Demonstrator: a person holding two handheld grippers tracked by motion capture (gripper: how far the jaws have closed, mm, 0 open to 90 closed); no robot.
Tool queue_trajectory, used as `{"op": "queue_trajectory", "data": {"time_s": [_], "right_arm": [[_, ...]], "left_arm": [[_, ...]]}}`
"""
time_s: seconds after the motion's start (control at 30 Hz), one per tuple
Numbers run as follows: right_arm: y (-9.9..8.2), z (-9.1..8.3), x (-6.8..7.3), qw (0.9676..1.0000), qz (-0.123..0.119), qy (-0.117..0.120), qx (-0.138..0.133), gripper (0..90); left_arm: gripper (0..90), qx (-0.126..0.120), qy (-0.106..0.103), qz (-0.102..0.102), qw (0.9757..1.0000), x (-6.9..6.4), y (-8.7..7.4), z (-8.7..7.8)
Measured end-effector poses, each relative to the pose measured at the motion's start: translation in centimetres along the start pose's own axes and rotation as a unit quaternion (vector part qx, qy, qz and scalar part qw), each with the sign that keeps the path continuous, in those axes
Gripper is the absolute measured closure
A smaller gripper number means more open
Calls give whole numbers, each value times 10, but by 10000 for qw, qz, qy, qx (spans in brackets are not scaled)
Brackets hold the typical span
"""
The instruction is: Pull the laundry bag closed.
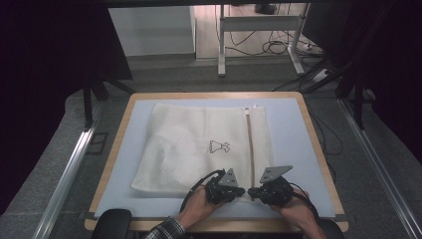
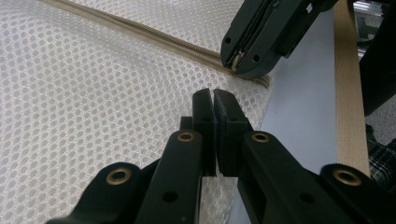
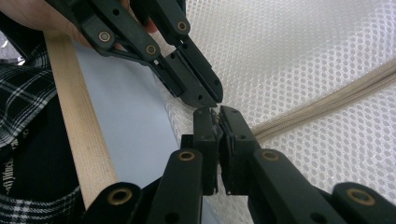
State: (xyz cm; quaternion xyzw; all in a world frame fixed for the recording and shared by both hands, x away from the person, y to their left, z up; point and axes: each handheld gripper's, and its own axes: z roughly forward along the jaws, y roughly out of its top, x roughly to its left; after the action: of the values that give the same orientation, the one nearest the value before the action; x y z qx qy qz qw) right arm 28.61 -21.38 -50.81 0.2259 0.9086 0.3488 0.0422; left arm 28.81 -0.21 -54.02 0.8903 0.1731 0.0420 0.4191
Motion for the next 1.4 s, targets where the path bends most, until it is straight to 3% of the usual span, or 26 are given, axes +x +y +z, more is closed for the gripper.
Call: {"op": "queue_trajectory", "data": {"time_s": [0.27, 0.53, 0.63, 0.73, 0.83, 1.03, 1.27, 1.4], "right_arm": [[1, -1, -2, 9998, 44, -194, -5, 856], [0, 1, -3, 9998, 147, -108, 55, 857], [-1, 1, -4, 9998, 184, -83, 59, 856], [-1, 0, -5, 9996, 251, -70, 55, 854], [-1, 0, -5, 9996, 263, -74, 59, 854], [-1, 0, -5, 9997, 209, -94, 80, 854], [1, 0, -5, 9994, 141, -298, 58, 859], [1, 0, -8, 9992, 238, -324, 50, 859]], "left_arm": [[881, 4, 3, 0, 10000, 0, 0, 0], [871, 7, -7, -57, 10000, -3, 2, 0], [842, 114, 128, 165, 9997, -10, 5, -1], [852, 77, -65, 243, 9997, -17, 9, 0], [851, 196, 85, 486, 9986, -24, 8, 4], [874, 75, -152, 178, 9997, -17, 5, 4], [881, 67, -127, 225, 9996, -18, 4, 4], [881, 84, -145, 238, 9996, -17, 4, 4]]}}
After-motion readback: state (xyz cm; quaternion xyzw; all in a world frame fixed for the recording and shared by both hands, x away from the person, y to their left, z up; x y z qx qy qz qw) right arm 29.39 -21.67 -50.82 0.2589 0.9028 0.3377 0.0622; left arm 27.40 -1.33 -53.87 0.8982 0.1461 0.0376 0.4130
